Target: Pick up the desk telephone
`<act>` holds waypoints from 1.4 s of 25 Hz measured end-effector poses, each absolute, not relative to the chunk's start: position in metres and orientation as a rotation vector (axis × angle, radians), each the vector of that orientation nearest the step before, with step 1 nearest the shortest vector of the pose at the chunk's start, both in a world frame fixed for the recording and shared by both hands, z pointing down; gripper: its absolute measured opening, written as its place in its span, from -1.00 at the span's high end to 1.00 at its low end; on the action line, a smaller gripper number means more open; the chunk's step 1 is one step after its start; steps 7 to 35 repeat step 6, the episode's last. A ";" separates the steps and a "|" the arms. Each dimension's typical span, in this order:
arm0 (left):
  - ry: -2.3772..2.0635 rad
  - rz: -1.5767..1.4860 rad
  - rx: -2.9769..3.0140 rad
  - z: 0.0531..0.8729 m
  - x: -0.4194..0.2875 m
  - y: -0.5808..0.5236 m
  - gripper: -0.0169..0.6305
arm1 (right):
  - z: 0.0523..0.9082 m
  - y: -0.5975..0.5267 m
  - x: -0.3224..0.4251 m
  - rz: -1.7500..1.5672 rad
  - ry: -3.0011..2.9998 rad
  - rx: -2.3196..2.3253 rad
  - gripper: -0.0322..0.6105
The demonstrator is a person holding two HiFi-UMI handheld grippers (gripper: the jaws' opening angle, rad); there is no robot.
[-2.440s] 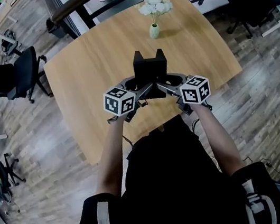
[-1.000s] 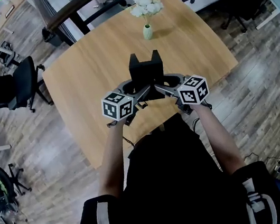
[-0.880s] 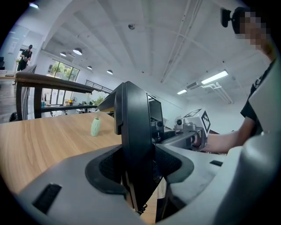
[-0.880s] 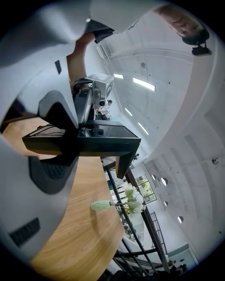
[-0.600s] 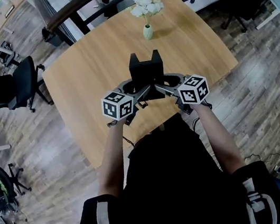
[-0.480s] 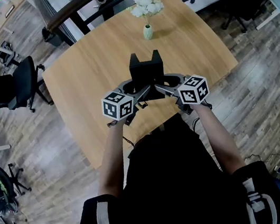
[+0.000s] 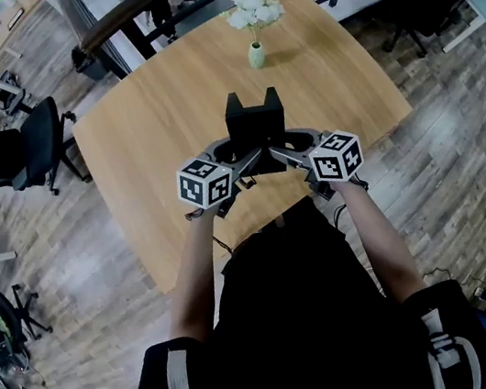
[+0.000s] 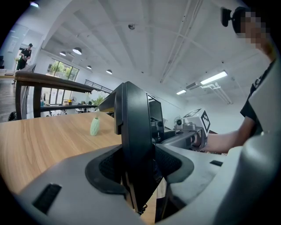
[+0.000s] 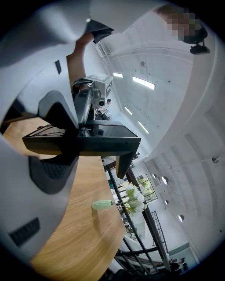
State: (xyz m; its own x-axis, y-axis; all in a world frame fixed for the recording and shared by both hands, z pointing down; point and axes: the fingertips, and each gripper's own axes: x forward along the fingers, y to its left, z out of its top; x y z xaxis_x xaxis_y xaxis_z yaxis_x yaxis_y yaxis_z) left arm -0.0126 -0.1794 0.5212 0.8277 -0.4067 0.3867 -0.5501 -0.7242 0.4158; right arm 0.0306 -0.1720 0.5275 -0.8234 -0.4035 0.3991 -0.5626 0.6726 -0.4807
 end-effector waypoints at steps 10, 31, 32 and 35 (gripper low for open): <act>-0.697 0.367 2.483 0.522 -0.014 -0.175 0.25 | 0.528 -0.168 0.030 0.879 -2.619 0.780 0.28; -0.697 0.367 2.483 0.522 -0.014 -0.175 0.25 | 0.528 -0.168 0.030 0.879 -2.619 0.780 0.28; -0.697 0.367 2.483 0.522 -0.014 -0.175 0.25 | 0.528 -0.168 0.030 0.879 -2.619 0.780 0.28; -0.697 0.367 2.483 0.522 -0.014 -0.175 0.25 | 0.528 -0.168 0.030 0.879 -2.619 0.780 0.28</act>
